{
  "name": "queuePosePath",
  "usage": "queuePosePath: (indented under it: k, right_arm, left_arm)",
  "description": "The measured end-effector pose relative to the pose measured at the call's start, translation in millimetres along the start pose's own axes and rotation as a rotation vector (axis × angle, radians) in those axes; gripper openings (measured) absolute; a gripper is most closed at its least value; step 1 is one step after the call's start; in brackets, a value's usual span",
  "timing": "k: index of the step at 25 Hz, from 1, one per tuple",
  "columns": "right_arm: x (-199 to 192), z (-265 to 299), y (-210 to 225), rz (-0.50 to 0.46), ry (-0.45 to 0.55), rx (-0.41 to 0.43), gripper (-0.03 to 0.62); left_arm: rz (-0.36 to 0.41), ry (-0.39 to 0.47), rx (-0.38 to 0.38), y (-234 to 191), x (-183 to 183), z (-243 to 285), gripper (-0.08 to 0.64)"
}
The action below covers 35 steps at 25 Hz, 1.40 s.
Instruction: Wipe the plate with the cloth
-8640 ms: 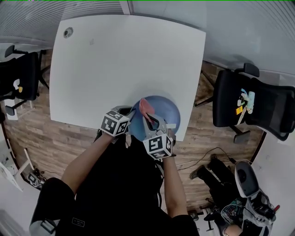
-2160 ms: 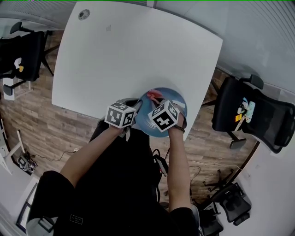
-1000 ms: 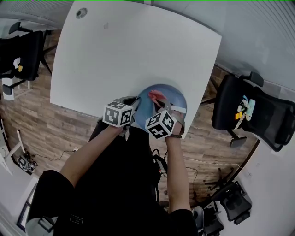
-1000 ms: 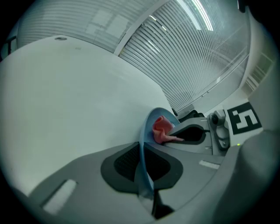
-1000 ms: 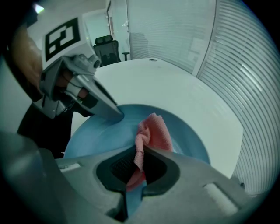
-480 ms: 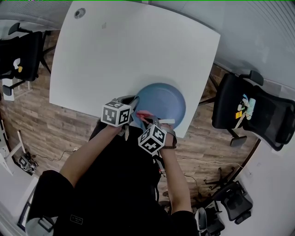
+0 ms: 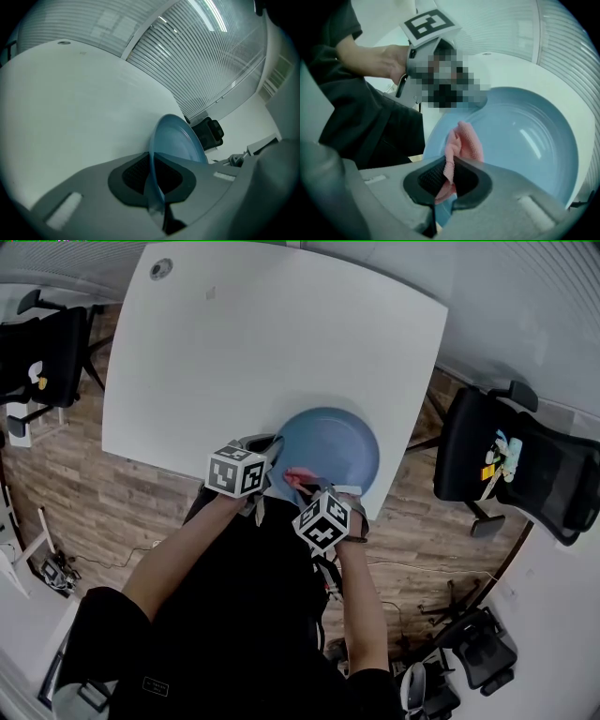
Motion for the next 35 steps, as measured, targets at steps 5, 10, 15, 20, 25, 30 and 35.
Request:
queuePosePath:
  k: [5,10,15,20,25,30,35]
  right_arm:
    - [0,-13,32,0.06,0.005,-0.056,0.023]
    - [0,-28,70,0.107,0.01,-0.097,0.023]
    - [5,-38,100,0.126,0.027,-0.145,0.023]
    - [14,-48,127,0.159,0.084,-0.222,0.023]
    - [13,-55,148,0.176,0.109,-0.33,0.023]
    - [3,-57,152,0.205,0.12,-0.361,0.023]
    - [-20,-58,145,0.263,0.112,-0.367,0.023]
  left_arm:
    - [0.013,-0.005,0.002,0,1,0,0.015]
    - [0.018,-0.004,0.002,2,1,-1,0.015]
    - [0.017,-0.001,0.001,2,1,0,0.015]
    - [0.016,-0.001,0.0,1,0,-1,0.015]
    - [0.007,0.008,-0.003,1,1,0,0.017]
    - [0.004,0.021,0.002,1,1,0,0.017]
    - [0.001,0.018,0.003,2,-2,0,0.017]
Point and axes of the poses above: the fingertips, and each gripper's own axes: z forward along the fingers, y to its right, x out of its top, the point moved 2 cm from there along -z, backward along the fingers, and after that the axes turned 12 degrees about -y, right-handed, at the moved point
